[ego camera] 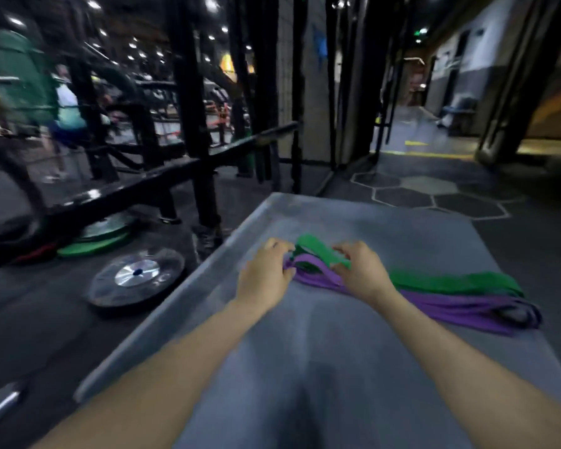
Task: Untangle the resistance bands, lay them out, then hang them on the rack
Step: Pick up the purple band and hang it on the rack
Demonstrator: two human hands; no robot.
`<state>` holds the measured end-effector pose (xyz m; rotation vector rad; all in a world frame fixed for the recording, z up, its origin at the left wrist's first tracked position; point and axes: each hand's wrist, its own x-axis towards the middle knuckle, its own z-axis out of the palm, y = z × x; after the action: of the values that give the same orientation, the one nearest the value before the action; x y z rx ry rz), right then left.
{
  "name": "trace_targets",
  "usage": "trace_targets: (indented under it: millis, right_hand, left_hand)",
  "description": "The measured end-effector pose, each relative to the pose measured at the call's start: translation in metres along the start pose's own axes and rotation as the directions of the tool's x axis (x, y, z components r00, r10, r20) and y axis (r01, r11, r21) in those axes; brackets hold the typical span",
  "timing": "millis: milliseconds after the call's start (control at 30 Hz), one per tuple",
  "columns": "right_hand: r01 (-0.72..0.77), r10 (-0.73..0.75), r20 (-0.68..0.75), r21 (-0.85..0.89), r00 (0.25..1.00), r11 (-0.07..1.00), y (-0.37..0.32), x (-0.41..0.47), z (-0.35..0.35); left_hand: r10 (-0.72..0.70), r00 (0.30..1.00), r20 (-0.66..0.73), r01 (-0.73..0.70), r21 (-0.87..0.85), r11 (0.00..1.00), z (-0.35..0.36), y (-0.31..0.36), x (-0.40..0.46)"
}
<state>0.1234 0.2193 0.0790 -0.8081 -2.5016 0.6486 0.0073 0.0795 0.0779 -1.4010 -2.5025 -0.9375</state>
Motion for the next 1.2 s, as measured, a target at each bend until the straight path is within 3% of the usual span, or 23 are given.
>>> trace_targets:
  millis: [167, 300, 500, 667, 767, 967, 1033, 1200]
  right_hand:
    - [-0.164, 0.163, -0.014, -0.077, 0.986, 0.983, 0.081, -0.006, 0.005]
    - [-0.22, 0.219, -0.024, -0.132, 0.975, 0.966, 0.12, -0.007, 0.013]
    - [-0.157, 0.159, -0.003, -0.153, 0.987, 0.976, 0.123, 0.012, 0.041]
    - [-0.063, 0.068, 0.028, -0.153, 0.997, 0.986, 0.11, 0.034, 0.067]
    - [-0.036, 0.048, 0.056, -0.192, 0.997, 0.981, 0.109, 0.036, 0.075]
    - [0.02, -0.01, 0.049, -0.202, 0.999, 0.979, 0.11, 0.035, 0.077]
    - [0.034, -0.021, 0.058, -0.225, 0.998, 0.974, 0.11, 0.035, 0.079]
    - [0.059, -0.045, 0.061, -0.253, 0.997, 0.966, 0.112, 0.036, 0.081]
  left_hand:
    - [0.026, 0.995, 0.094, -0.016, -0.105, 0.994, 0.078, 0.005, 0.016]
    - [-0.096, 0.995, 0.01, 0.096, -0.156, 0.983, 0.116, -0.002, 0.034]
    - [-0.356, 0.929, -0.101, 0.326, -0.235, 0.916, 0.139, -0.033, 0.064]
    - [-0.461, 0.887, 0.023, 0.442, -0.326, 0.836, 0.148, -0.053, 0.077]
    - [-0.473, 0.877, 0.083, 0.474, -0.306, 0.825, 0.145, -0.056, 0.084]
    - [-0.394, 0.919, -0.01, 0.367, -0.342, 0.865, 0.128, -0.059, 0.101]
    - [-0.374, 0.927, 0.035, 0.366, -0.304, 0.88, 0.128, -0.067, 0.104]
    - [-0.493, 0.868, 0.061, 0.495, -0.169, 0.852, 0.142, -0.085, 0.094]
